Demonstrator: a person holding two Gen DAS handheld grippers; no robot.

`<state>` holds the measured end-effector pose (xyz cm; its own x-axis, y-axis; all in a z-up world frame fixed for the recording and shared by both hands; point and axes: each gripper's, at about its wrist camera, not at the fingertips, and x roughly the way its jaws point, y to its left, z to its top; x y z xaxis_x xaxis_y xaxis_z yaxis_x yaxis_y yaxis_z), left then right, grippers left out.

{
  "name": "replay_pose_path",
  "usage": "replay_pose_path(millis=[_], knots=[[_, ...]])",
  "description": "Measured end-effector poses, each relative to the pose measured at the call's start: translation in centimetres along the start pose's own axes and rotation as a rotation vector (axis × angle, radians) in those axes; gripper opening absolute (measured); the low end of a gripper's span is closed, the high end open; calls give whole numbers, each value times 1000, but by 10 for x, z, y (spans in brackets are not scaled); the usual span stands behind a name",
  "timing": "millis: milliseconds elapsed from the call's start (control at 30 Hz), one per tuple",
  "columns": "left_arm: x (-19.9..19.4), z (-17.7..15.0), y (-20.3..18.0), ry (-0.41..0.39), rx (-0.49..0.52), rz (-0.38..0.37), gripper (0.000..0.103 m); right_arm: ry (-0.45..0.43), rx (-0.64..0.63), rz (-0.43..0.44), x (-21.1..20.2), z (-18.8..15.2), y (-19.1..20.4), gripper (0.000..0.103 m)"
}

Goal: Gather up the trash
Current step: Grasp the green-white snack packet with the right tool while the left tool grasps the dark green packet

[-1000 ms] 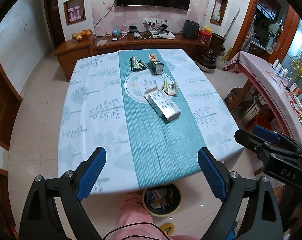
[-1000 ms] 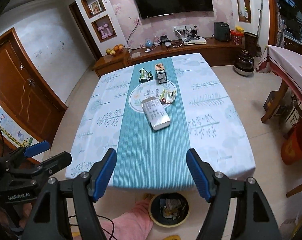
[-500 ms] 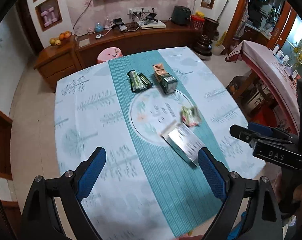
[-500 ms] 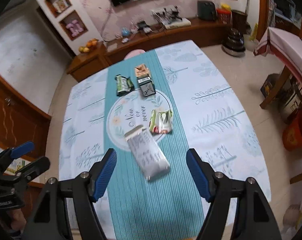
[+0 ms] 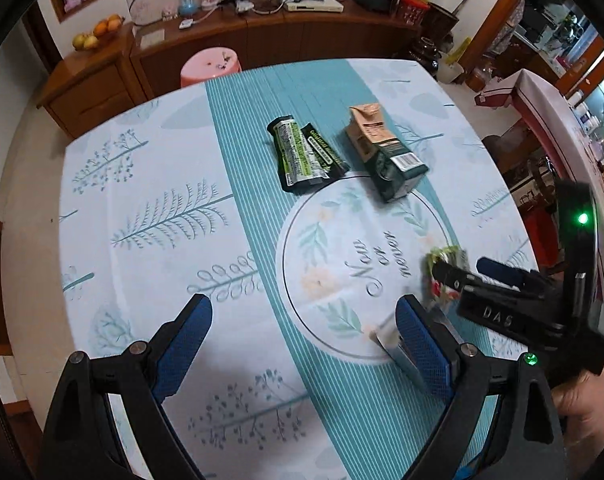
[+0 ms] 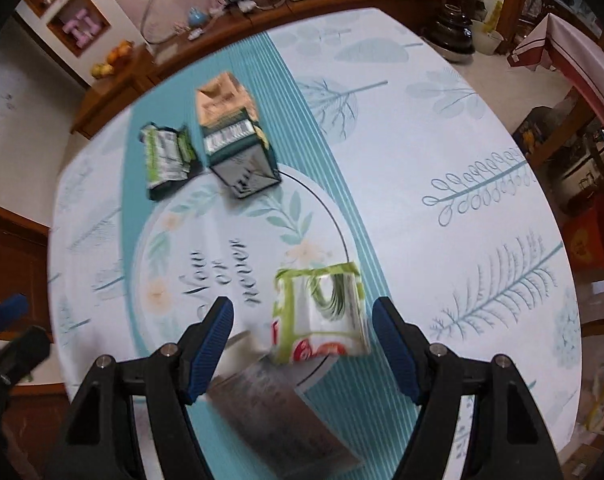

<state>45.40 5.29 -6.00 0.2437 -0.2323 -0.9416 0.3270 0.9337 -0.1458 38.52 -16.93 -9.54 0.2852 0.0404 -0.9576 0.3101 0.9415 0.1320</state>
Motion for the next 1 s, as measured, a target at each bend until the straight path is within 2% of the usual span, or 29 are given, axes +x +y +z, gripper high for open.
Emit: replay_pose_path(millis=[200,267,400,467,567,867,1000], knots=[[16,18,7,16,-6,-18,92,67,-6,-68,20,-7,1,72],[21,24,8,18,-8,-25,92,83,-7,-79,26,-11,0,54],[30,37,9,25,-23,-42,92,47,-8,-93,21,-12,2,45],[33,44,10,28,-34,-47,92,26,-14,-98,17,-12,3,30],[39,55,9,31,-49,-55,92,7,-16,-83,12,-4,5,18],[66,101,8,41,-113,-37,92,-37,22,-64,20,34,-5,14],[85,120,9,52,-143,-4,92,-64,54,-62,23,58,-12,14]])
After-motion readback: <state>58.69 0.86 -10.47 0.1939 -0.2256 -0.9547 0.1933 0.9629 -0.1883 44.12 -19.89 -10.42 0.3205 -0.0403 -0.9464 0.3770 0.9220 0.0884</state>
